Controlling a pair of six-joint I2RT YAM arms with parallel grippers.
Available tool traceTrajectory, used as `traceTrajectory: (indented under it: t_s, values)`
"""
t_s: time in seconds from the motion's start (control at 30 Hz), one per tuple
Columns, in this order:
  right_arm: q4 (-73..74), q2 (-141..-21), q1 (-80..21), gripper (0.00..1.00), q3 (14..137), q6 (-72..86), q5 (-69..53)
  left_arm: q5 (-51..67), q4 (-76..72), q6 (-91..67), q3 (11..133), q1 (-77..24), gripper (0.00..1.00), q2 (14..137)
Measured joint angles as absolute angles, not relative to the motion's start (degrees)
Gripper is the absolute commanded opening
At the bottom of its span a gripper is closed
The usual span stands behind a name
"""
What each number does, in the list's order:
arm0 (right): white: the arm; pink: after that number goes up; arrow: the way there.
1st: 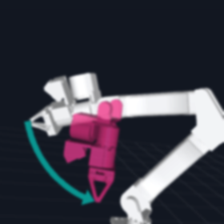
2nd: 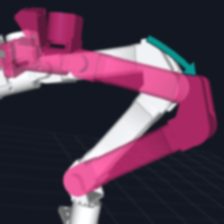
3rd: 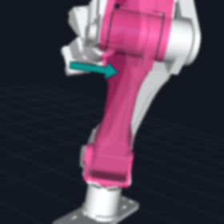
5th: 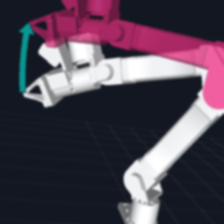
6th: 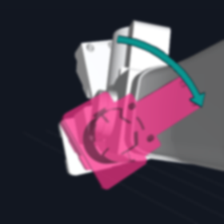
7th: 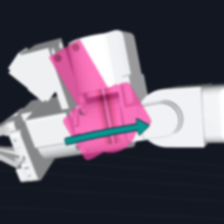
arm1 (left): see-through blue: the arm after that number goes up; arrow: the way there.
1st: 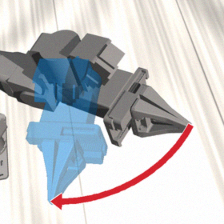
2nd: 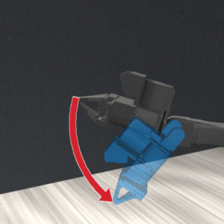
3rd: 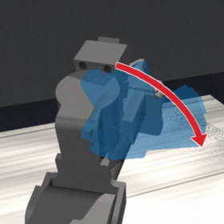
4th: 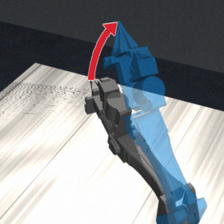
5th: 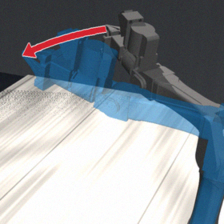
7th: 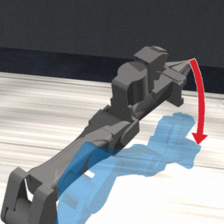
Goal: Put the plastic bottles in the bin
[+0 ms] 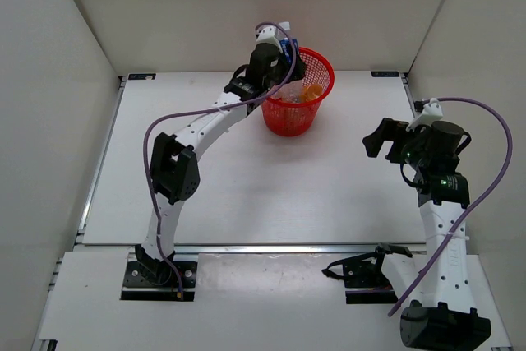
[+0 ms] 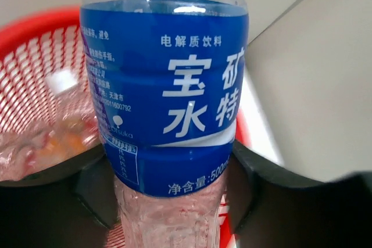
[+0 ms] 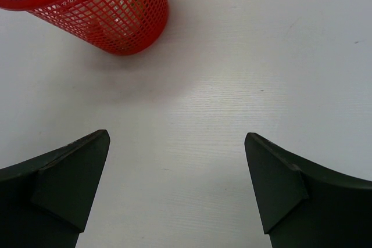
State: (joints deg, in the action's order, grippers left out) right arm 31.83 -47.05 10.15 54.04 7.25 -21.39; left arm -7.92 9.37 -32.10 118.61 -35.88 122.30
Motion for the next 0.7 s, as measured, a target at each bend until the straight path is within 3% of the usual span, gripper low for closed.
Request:
traceTrajectory:
  t_s: [0.1, 0.13, 0.33, 0.57, 0.7]
  values:
    - [32.1, -47.0, 10.2, 0.99, 53.6, 7.2, -20.9, -7.5, 11.0, -33.0, 117.2, -35.9, 0.87, 123.4]
    - [32.2, -47.1, 10.2, 0.99, 53.5, 7.3, -20.6, -7.4, 11.7, -33.1, 117.1, -35.8, 0.98, 123.4]
    - [32.1, -47.3, 10.3, 0.99, 52.8, 7.7, -18.9, -6.8, 13.0, -31.6, 113.7, -37.0, 0.98, 118.2]
    - [33.3, -50.4, 9.7, 0.99, 52.6, 8.4, -16.7, -10.6, 19.6, -28.9, 97.3, -38.4, 0.99, 96.2]
    - [36.8, -55.3, 8.2, 0.99, 52.6, 9.3, -13.6, -17.4, 25.6, -28.9, 81.8, -36.1, 0.99, 79.1]
